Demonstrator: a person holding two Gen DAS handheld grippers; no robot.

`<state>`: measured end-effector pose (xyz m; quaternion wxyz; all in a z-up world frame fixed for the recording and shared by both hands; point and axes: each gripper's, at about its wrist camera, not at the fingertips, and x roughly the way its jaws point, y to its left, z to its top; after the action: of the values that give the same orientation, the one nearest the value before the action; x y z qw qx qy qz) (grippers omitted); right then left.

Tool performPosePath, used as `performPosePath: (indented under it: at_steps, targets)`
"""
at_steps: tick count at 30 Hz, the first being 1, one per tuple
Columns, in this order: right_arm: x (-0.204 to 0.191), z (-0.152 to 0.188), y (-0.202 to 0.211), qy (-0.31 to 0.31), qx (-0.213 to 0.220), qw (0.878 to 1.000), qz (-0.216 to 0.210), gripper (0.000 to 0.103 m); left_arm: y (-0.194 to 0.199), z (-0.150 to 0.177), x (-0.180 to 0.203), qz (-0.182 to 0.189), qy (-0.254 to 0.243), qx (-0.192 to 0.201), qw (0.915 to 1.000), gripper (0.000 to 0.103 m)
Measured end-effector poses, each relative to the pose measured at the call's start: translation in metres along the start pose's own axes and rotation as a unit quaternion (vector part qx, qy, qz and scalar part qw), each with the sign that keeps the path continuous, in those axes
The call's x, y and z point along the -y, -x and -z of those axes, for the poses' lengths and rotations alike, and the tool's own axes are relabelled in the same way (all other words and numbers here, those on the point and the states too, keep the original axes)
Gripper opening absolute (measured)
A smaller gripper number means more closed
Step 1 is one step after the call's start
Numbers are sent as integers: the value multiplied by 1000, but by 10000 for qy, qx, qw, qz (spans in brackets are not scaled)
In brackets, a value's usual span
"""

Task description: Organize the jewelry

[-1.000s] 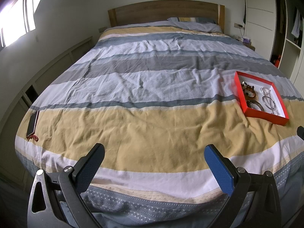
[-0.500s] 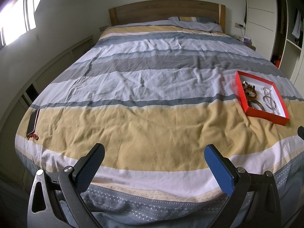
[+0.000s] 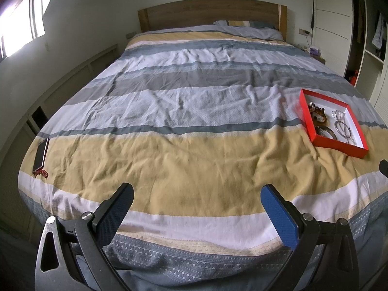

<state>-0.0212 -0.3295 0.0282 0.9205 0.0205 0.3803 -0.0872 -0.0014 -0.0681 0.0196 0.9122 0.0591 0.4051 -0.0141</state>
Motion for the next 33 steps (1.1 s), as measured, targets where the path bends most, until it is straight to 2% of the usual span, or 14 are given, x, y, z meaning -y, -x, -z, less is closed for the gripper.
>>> performPosePath:
  at_steps: [33]
  targets:
    - [-3,0,-1,11,-12,10000,12,70,-1,4,-4,11,9,-23,10000,102]
